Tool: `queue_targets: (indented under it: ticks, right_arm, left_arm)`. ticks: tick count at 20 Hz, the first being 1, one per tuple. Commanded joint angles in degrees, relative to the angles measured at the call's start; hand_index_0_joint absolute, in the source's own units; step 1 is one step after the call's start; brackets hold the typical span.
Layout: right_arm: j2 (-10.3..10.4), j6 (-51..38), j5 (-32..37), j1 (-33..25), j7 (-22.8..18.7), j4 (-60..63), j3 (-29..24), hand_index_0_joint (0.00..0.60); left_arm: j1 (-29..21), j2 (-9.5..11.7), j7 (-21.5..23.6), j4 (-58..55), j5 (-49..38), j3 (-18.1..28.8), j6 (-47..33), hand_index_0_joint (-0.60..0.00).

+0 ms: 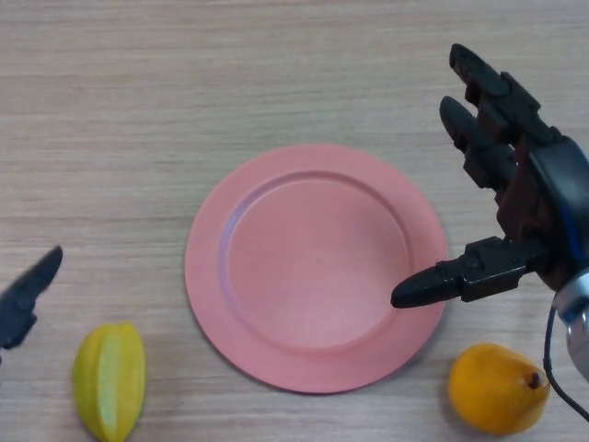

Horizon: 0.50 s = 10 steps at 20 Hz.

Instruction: Pick up the yellow starfruit and place it on the plate

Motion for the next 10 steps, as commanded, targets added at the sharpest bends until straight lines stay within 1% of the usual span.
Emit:
queue_targets:
  ticks: [1, 2, 3, 4, 5, 9, 10]
  right_arm:
    - [-0.11, -8.07, 2.58, -2.09, -1.21, -3.19, -1.23, 0.0]
    - [-0.13, -8.33, 2.38, -2.12, -1.23, -2.96, -1.1, 0.0]
    - [-0.05, -9.0, 2.17, -1.67, -1.23, -2.76, -1.02, 0.0]
    - [-0.05, -9.37, 2.04, -1.42, -1.22, -2.77, -1.03, 0.0]
    - [-0.08, -9.4, 2.28, -1.45, -1.24, -2.85, -1.32, 0.0]
    - [-0.37, -10.06, 2.71, -1.47, -1.51, -2.47, -1.95, 0.0]
    - [-0.39, -10.35, 2.62, -1.47, -1.6, -2.33, -2.05, 0.0]
  left_arm:
    - [-0.33, 3.76, 6.33, 0.83, 0.33, 2.71, -7.24, 0.0]
    - [-0.62, 4.03, 6.95, 1.92, 0.62, 2.15, -7.36, 0.0]
    - [-1.06, 4.61, 8.51, 3.92, 1.04, 0.25, -7.56, 0.0]
    - [-1.31, 4.88, 9.32, 4.9, 1.79, -0.51, -7.81, 0.0]
    - [-1.71, 5.44, 11.03, 6.07, 1.12, -2.57, -7.46, 0.0]
    - [-2.44, 6.18, 13.97, 8.45, -1.08, -7.74, -6.84, 0.0]
    - [-2.51, 6.23, 13.81, 8.82, -2.13, -8.61, -6.4, 0.0]
